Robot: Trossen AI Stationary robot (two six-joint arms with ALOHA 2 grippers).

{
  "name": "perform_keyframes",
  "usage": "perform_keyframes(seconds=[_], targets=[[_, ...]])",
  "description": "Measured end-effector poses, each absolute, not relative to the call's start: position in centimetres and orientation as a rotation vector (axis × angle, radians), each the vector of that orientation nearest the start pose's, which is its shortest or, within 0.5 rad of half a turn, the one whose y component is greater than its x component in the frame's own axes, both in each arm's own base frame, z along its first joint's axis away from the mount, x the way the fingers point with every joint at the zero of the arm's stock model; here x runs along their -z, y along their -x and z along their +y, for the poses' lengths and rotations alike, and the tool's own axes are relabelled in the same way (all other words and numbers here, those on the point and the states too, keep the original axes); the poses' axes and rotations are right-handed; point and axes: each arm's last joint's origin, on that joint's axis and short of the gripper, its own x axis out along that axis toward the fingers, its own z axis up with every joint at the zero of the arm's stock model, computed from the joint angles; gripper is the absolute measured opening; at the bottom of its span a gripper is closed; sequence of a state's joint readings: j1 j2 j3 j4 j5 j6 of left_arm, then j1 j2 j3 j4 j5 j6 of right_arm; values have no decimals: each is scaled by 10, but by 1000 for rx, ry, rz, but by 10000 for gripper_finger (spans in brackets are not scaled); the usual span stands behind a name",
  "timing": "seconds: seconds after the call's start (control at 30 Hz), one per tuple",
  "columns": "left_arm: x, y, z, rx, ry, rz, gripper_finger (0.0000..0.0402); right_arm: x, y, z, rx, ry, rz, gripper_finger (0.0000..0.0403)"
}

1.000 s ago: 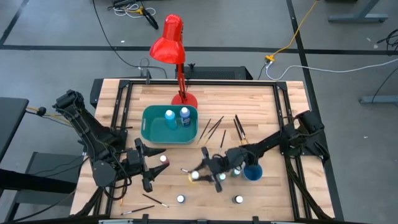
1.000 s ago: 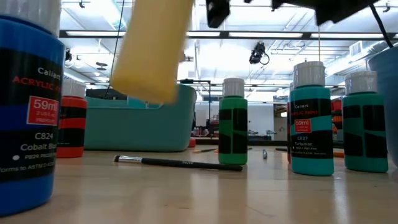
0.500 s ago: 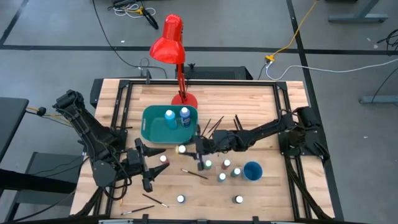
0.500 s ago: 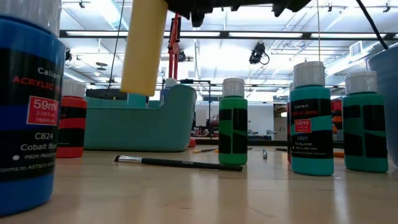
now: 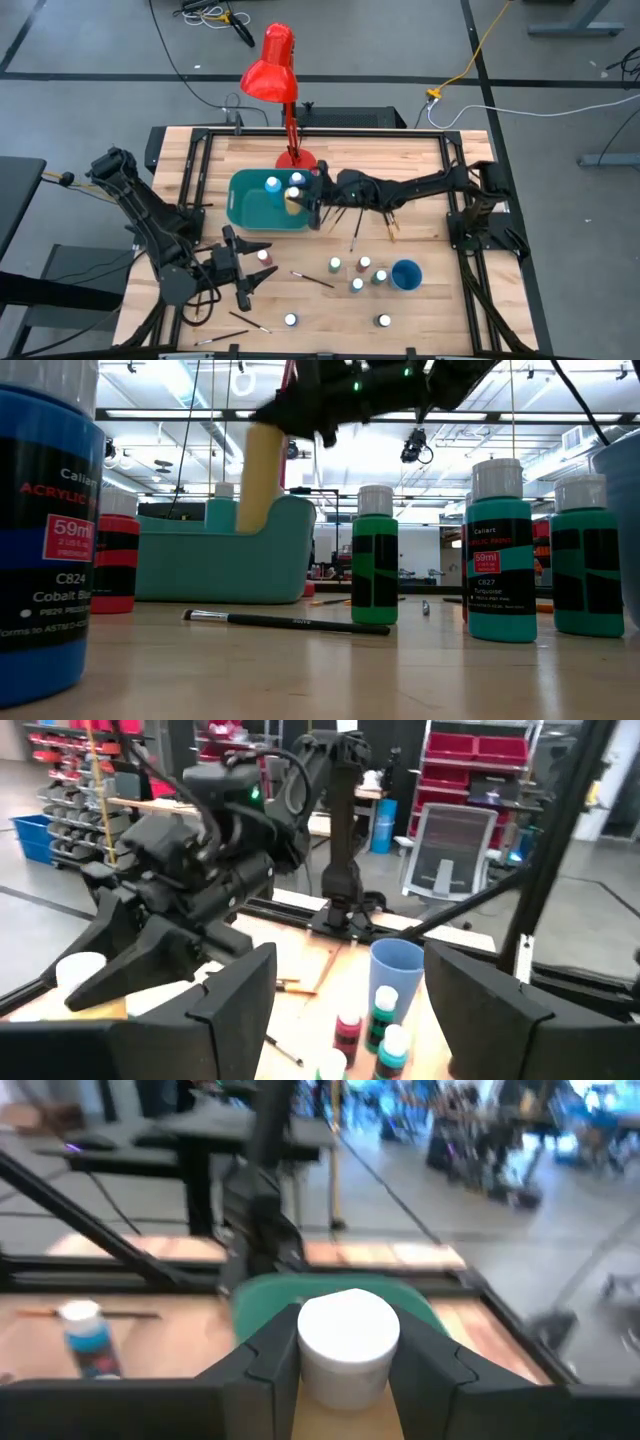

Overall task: Pick & Place Paint Supplies
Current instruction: Put the large yellow paint bottle into the green bin

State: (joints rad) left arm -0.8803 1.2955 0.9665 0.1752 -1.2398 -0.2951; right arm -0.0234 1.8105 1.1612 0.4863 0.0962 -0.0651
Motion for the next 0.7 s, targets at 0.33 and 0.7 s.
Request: perform_keyframes(seconds=[0.33, 0.7], targets=[[-322, -208, -187, -428, 136, 18, 258, -210, -394, -25, 151, 31, 221, 125], [-341, -211, -184, -426, 69, -50, 258, -192, -382, -29, 183, -21, 205, 125]])
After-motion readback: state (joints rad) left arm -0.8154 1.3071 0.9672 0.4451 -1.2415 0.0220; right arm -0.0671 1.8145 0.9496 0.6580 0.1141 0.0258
